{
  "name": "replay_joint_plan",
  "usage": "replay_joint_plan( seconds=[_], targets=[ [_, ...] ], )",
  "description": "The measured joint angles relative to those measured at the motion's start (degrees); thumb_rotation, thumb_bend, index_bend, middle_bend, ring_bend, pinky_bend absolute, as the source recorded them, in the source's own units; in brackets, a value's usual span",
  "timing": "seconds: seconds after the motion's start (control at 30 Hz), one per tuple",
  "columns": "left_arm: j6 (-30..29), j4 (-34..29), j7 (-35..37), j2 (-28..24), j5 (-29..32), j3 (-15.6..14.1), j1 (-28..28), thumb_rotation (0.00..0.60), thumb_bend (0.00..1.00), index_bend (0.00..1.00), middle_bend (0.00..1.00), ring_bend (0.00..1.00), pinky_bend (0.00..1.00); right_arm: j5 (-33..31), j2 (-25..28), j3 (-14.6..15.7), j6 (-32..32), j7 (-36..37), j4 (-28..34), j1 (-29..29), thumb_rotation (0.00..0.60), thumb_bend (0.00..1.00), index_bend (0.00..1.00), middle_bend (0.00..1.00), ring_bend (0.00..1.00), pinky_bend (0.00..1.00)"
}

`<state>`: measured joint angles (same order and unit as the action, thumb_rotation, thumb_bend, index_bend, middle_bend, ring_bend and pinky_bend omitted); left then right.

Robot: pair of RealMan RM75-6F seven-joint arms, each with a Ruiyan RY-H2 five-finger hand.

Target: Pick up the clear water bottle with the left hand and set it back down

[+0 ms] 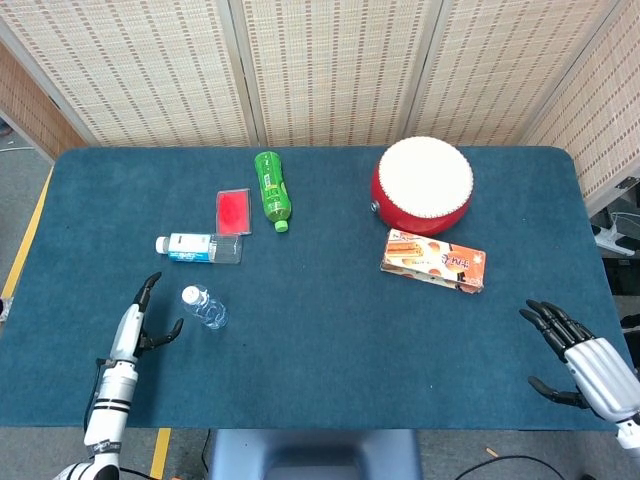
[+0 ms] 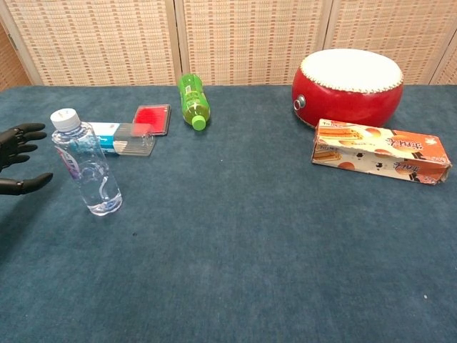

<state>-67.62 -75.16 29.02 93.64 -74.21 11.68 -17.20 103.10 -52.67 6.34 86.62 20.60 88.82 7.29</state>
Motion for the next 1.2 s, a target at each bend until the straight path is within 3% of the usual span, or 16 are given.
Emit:
replay_joint_plan(
  seconds=[0.37, 0.53, 0.93, 1.2],
  targets=[
    [-2.29, 3.98, 3.47, 6.99, 0.30, 2.20, -1.37, 0.600, 0.36, 0.00, 0.00, 0.00, 0.02, -0.11, 0.09, 0.17, -0.93, -0.35, 0.40, 0.35, 0.600, 0.17, 0.00, 0.00, 0.00, 0.21],
    [-3.37, 5.98, 5.38, 9.28, -0.23, 2.39, -1.78, 0.600, 0.37, 0.01, 0.05, 0.02, 0.02, -0.21, 0.24, 0.17, -0.84, -0.09, 0.45, 0.37, 0.600, 0.17, 0.00, 0.00, 0.00, 0.21],
    [4.27, 0.23, 4.93, 1.42, -1.90, -1.87, -2.80, 0.600, 0.37, 0.01, 0.07, 0.02, 0.01, -0.32, 0.35, 0.19, -1.01, -0.05, 0.57, 0.46, 0.600, 0.17, 0.00, 0.00, 0.00, 0.21],
    [4.96, -3.31, 6.29, -0.72, -2.53, -2.40, -3.11, 0.600, 0.37, 0.00, 0.07, 0.02, 0.01, -0.45, 0.27, 0.21, -1.50, -0.57, 0.80, 0.59, 0.600, 0.17, 0.00, 0.00, 0.00, 0.21]
  ],
)
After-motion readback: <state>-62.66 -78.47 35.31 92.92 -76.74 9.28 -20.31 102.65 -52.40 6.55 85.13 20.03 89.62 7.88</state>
